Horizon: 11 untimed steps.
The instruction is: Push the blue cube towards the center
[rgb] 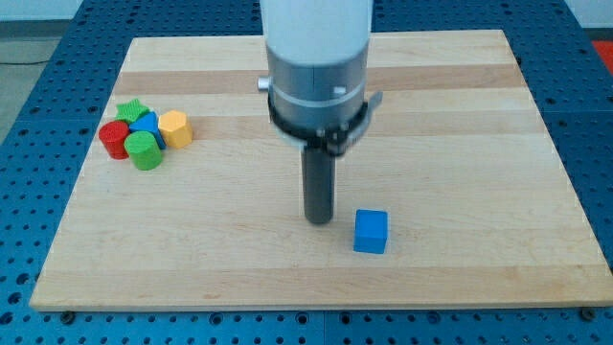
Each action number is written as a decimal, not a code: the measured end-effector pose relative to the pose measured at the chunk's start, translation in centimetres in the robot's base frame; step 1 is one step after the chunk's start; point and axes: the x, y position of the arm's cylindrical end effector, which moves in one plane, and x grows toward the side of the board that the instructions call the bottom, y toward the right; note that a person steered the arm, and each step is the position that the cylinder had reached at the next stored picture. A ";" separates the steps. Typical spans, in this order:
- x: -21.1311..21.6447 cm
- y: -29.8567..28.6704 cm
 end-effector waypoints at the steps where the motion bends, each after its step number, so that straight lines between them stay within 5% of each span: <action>1: 5.2 0.1; 2: 5.8 3.8; 8: -10.8 7.7; 11: -12.0 5.0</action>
